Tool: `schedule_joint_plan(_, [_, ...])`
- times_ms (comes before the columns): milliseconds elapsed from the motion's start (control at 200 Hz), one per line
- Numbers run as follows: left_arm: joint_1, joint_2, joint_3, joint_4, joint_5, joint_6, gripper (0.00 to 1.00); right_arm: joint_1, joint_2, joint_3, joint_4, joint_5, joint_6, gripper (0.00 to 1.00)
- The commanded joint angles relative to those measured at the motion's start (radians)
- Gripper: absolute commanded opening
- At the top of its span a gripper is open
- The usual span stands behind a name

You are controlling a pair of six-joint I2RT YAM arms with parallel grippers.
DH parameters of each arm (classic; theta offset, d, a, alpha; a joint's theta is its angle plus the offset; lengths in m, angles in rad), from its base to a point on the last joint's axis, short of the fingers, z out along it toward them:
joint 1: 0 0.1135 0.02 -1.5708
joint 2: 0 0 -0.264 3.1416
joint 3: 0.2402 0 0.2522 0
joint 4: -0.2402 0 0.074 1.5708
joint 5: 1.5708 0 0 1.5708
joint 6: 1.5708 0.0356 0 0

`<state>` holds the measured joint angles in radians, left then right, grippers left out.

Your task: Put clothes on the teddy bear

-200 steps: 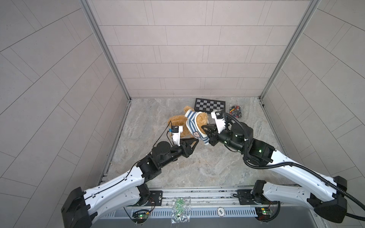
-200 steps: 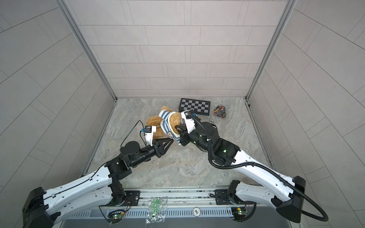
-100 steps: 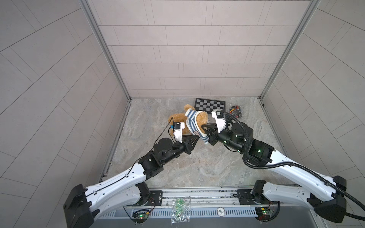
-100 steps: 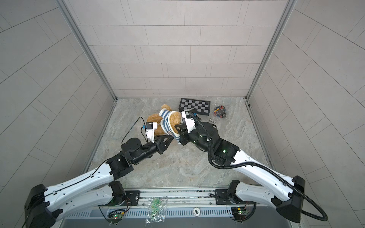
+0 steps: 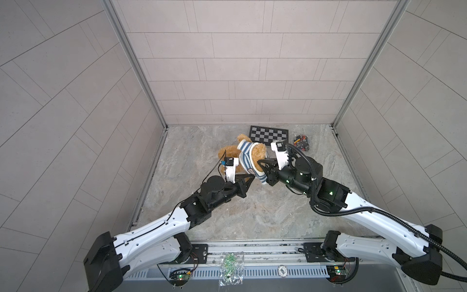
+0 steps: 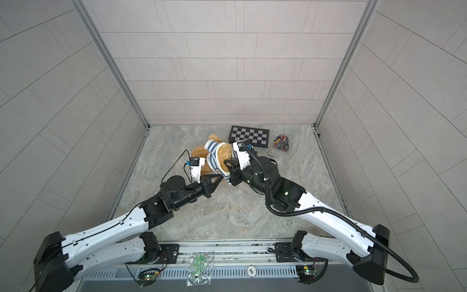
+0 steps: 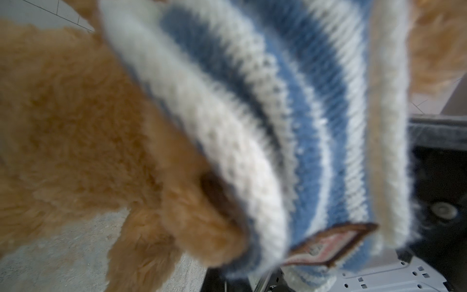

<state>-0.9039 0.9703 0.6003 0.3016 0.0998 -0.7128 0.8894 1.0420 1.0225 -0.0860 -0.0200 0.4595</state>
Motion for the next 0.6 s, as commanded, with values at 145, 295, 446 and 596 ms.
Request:
schedule_joint_plan(145, [-0.004, 0.049, 0.024, -0.139, -0.056, 0.050, 0.00, 0.002, -0.093, 0.024, 0.011, 0.015, 0.090, 0.00])
schedule_joint_plan(295, [0.006, 0.070, 0.039, -0.201, -0.114, 0.081, 0.00, -0.007, -0.115, 0.024, -0.009, -0.025, 0.152, 0.00])
schedule_joint_plan(446, [0.024, 0.077, 0.042, -0.244, -0.173, 0.111, 0.00, -0.010, -0.140, 0.018, -0.009, -0.035, 0.205, 0.00])
schedule_joint_plan(596, [0.034, 0.053, 0.045, -0.247, -0.181, 0.127, 0.00, -0.012, -0.149, -0.013, 0.000, 0.000, 0.233, 0.00])
